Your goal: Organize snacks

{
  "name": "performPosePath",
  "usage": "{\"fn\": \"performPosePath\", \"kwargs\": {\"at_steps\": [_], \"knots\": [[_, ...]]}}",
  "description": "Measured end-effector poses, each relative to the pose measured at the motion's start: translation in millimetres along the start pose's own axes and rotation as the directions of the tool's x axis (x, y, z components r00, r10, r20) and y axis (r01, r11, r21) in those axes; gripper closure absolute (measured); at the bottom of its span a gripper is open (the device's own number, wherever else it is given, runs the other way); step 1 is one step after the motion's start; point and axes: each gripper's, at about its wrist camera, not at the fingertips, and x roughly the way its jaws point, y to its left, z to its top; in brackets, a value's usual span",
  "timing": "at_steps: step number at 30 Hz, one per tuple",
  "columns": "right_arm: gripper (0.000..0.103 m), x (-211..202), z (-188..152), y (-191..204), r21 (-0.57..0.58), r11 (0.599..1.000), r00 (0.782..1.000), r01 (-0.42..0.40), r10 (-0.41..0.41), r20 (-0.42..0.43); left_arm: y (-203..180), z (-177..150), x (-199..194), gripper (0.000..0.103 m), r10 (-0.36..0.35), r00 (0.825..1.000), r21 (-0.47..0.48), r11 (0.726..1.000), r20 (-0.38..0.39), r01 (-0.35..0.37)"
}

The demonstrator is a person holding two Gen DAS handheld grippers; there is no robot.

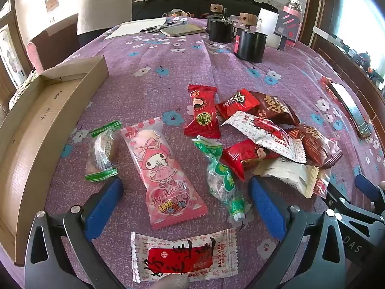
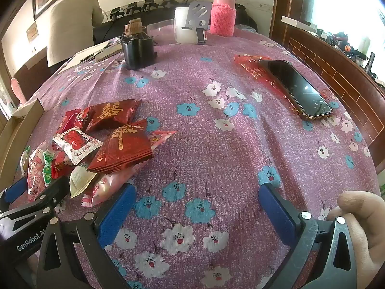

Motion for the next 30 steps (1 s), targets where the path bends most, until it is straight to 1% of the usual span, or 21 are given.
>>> {"fn": "performPosePath", "kwargs": {"at_steps": [30], "knots": [[0.0, -0.1, -0.1, 0.0, -0.001, 1.0, 1.0, 0.001, -0.001, 0.001, 0.6, -0.8, -0.6, 0.0, -0.003, 1.0, -0.008, 1.0, -0.003, 0.003]]}}
